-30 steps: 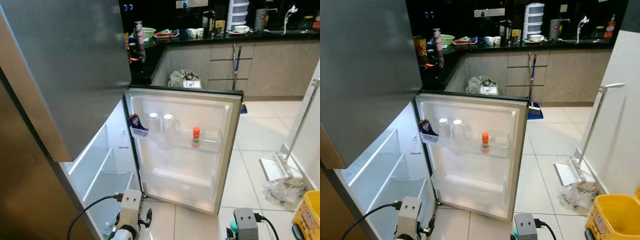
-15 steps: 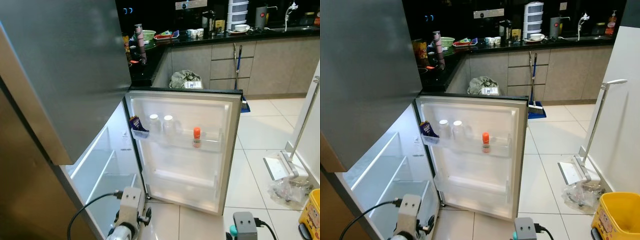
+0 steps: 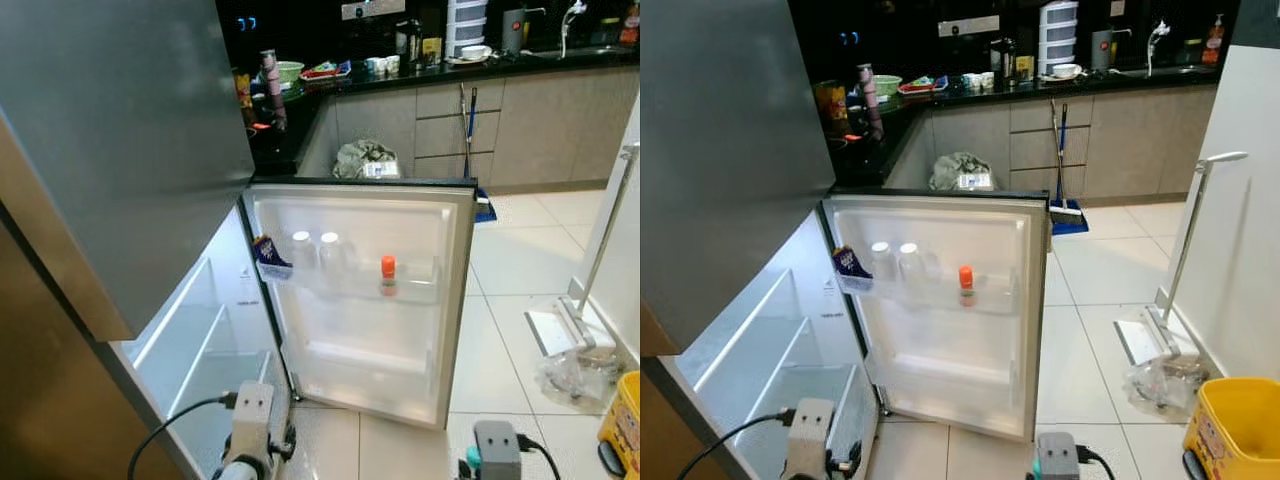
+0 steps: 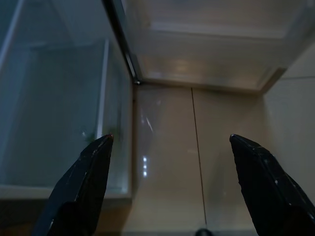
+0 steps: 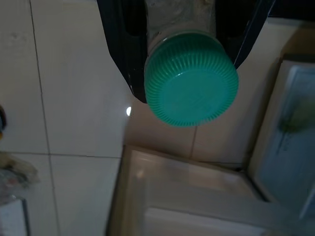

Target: Restocking fridge

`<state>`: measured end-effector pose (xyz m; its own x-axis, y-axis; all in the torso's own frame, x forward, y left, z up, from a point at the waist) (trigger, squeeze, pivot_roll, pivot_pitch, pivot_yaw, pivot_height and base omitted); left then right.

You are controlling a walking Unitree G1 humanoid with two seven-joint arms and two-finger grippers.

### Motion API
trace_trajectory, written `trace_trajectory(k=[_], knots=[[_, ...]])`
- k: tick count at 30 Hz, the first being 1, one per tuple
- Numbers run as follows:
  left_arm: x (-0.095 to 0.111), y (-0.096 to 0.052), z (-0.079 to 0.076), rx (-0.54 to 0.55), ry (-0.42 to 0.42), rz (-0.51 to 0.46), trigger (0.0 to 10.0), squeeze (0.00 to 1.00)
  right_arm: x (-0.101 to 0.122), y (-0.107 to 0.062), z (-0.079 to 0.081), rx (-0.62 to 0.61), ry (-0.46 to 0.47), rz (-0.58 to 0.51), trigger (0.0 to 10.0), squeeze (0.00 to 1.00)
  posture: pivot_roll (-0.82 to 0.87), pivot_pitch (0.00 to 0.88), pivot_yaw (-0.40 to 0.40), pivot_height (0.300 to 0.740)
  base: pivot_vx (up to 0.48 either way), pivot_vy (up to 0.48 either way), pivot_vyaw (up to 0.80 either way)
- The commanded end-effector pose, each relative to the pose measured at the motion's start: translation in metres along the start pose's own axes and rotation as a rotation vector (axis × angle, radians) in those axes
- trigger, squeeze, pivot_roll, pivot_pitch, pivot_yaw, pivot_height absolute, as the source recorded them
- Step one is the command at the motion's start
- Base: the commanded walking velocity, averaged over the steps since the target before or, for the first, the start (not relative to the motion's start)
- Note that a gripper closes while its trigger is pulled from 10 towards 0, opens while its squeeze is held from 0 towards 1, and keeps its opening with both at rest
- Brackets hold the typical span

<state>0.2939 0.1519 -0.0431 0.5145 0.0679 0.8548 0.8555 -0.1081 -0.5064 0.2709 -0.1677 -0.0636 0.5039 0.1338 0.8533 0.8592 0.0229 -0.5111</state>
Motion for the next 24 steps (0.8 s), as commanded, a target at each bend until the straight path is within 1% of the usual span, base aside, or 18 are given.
trace_trajectory(k=[1,5,7,10,12,14,19,24], knots=[[0.003,0.003,-0.007,-0.007,-0.007,-0.002,10.0,0.0,0.009,0.002,0.003,0.01,-0.006,-0.034,10.0,0.0,-0.06,0.028,0.122,0.74,0.0,0.0,0.0],[0.001,0.003,-0.01,-0.007,0.003,0.006,10.0,0.0,0.012,0.003,0.0,0.003,0.003,-0.045,10.0,0.0,-0.08,0.043,0.131,0.74,0.0,0.0,0.0],[-0.006,0.002,-0.01,-0.02,0.013,0.027,10.0,0.0,0.013,0.003,-0.001,0.001,0.005,-0.055,10.0,0.0,-0.09,0.051,0.138,0.74,0.0,0.0,0.0],[-0.009,0.001,-0.011,-0.028,0.02,0.04,10.0,0.0,0.014,0.003,-0.003,-0.002,0.006,-0.06,10.0,0.0,-0.09,0.061,0.134,0.74,0.0,0.0,0.0],[-0.019,-0.001,-0.008,-0.015,0.022,0.071,10.0,0.0,0.01,0.0,-0.009,-0.018,0.015,-0.058,10.0,0.0,-0.08,0.052,0.095,0.74,0.0,0.0,0.0],[-0.021,-0.001,-0.008,-0.01,0.025,0.078,10.0,0.0,0.01,0.0,-0.012,-0.022,0.016,-0.058,10.0,0.0,-0.07,0.053,0.091,0.74,0.0,0.0,0.0],[-0.02,-0.004,-0.006,0.001,0.019,0.061,10.0,0.0,0.01,0.0,-0.018,-0.027,0.007,-0.053,10.0,0.0,-0.07,0.065,0.089,0.74,0.0,0.0,0.0],[-0.015,-0.002,-0.009,-0.012,0.02,0.046,10.0,0.0,0.006,-0.001,-0.017,-0.022,0.006,-0.045,10.0,0.0,-0.07,0.069,0.096,0.74,0.0,0.0,0.0]])
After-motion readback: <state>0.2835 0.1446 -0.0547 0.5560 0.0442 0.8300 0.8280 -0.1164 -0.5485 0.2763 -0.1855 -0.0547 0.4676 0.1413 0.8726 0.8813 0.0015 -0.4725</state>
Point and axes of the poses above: a point about 5 cm out from each wrist's last joint towards the gripper, its own y axis pointing out of the wrist towards the gripper, its own x axis along the axis of the wrist's last joint, z = x × y, the point moved 4 cm from there along y, pointing out of the wrist towards the gripper, and after that the axes turned 5 degrees about -y, right-handed, at the moved point
